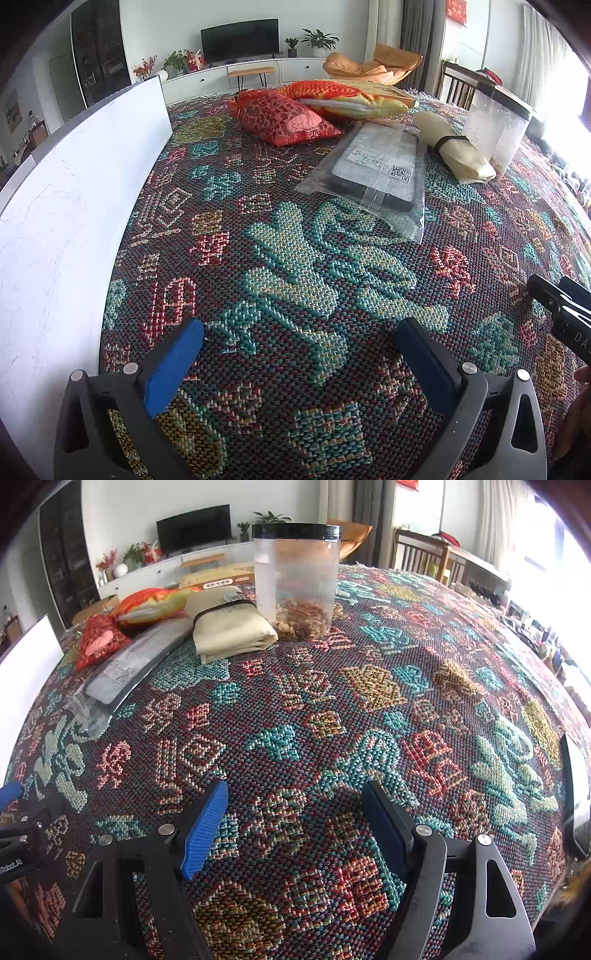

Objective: Organize soft objects

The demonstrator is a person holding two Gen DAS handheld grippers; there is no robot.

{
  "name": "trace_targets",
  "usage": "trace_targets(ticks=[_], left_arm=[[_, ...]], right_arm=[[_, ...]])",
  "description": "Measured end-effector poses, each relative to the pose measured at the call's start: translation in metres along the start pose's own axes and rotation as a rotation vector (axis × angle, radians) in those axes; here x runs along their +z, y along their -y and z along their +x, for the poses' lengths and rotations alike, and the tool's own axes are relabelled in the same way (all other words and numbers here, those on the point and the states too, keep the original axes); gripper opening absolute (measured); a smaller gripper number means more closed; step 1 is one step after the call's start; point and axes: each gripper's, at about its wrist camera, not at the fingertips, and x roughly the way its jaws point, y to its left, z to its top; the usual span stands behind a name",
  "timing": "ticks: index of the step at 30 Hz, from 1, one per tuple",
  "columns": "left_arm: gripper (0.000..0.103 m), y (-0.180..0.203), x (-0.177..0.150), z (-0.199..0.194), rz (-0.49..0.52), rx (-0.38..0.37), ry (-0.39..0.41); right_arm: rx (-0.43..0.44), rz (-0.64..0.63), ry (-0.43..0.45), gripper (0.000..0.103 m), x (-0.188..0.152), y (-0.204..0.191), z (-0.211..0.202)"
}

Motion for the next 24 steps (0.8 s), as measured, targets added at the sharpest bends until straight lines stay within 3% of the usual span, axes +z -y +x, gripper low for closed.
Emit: trace_targets(ticks=[9,12,14,16,18,22,24], left_arm=[[0.103,-0.001,0.0,0.0,0.0,-0.001,-0.002],[0.102,-0.001,0.011,0.003,-0.007,-0.021,-0.066],[0.102,-0.009,0.031,-0.005,-0.066,-0.081,-0.056],[0.102,-0.019,0.063,-0.02,-0.149,-0.128,0.009],[0.103,-0.028,0.101,-0.023,-0.205,-0.137,0.055],[0.103,-0.041,0.172,0.024,-0.29,-0.153,-0.033],[0.103,-0.04,0.196,0.058,-0.282,-0.125,-0.067]], right_arm=[[0.0,0.0,0.0,0.078,0.001,0.001,0.001],[0.0,0.0,0.0,0.078,0.001,0.002,0.001],[-0.001,0.0,0.0,0.078,0.001,0.003,0.002],[0.0,0.001,0.0,0.078,0.001,0.003,0.002],[0.0,0.001,0.0,0.077,0.001,0.003,0.002],[0.001,0.001,0.001,0.077,0.001,0.003,0.002],[0.001,0.001,0.001,0.078,0.001,0.003,0.002]])
